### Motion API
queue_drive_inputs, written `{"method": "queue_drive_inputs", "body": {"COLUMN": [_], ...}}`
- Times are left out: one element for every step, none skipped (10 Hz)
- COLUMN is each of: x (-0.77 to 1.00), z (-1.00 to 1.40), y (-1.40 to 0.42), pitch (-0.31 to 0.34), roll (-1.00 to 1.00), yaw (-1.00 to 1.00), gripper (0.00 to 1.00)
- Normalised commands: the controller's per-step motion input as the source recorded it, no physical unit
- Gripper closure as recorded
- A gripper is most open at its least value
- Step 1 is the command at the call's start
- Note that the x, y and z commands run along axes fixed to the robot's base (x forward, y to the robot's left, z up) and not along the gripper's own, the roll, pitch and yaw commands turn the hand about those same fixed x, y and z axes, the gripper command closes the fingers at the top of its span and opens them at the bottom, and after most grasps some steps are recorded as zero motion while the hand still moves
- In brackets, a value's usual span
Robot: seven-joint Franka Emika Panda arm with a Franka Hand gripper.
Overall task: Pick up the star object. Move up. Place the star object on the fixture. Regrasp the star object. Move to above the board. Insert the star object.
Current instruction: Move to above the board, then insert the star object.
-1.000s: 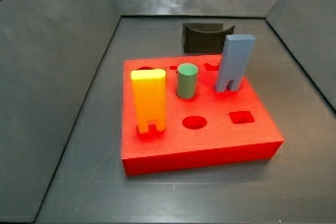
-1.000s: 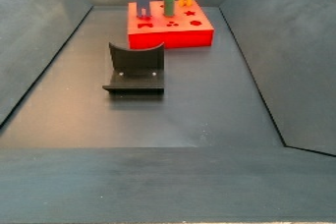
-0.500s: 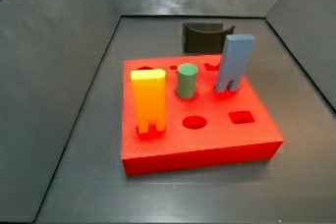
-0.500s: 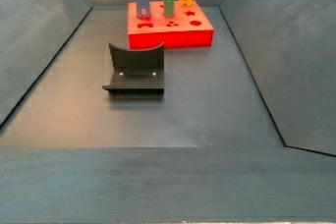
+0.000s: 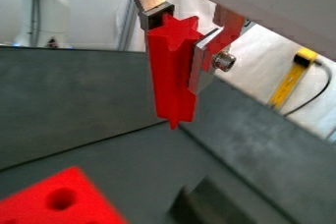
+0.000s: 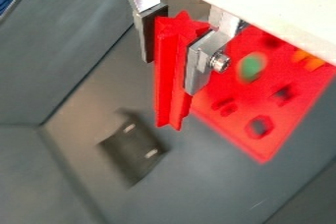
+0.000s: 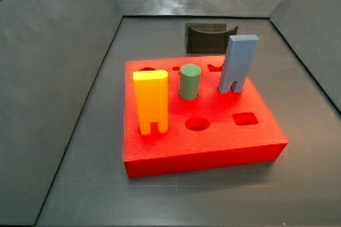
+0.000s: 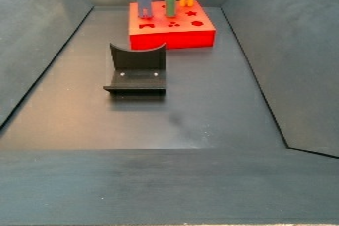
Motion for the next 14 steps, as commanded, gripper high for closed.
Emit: {"method": "queue_drive_inputs", "body": {"x": [-0.69, -0.5, -0.33, -0.24, -0.14, -0.11, -0.09, -0.06, -0.05, -0.18, -0.2, -0.24, -0.21, -0.28], "z": [0.18, 0.13, 0.07, 0.04, 0.02, 0.01, 0.01, 0.0, 0.0, -0.71, -0.82, -0.93, -0.99, -0.84], "y": [-1.0, -0.66, -0.36, -0.23, -0.08, -0.05, -0.01, 0.0, 0.01, 0.0, 0.0, -0.05, -0.13, -0.05], "pitch": [-0.13, -0.128, -0.124, -0.118, -0.107, -0.097, -0.072, -0.051, -0.04, -0.169, -0.16, -0.143, -0.126, -0.074], "roll": [-1.0, -1.0, -1.0, -1.0, -0.95, -0.8, -0.52, -0.31, -0.21, -0.1, -0.1, -0.04, -0.02, -0.11], "yaw": [-0.17, -0.17, -0.17, -0.17, -0.15, -0.13, -0.07, -0.03, -0.02, -0.11, -0.17, -0.3, -0.44, -0.6], "gripper": [1.0, 1.0, 1.0, 1.0, 1.0, 1.0, 1.0, 1.0, 1.0, 1.0, 1.0, 1.0, 1.0, 1.0]}}
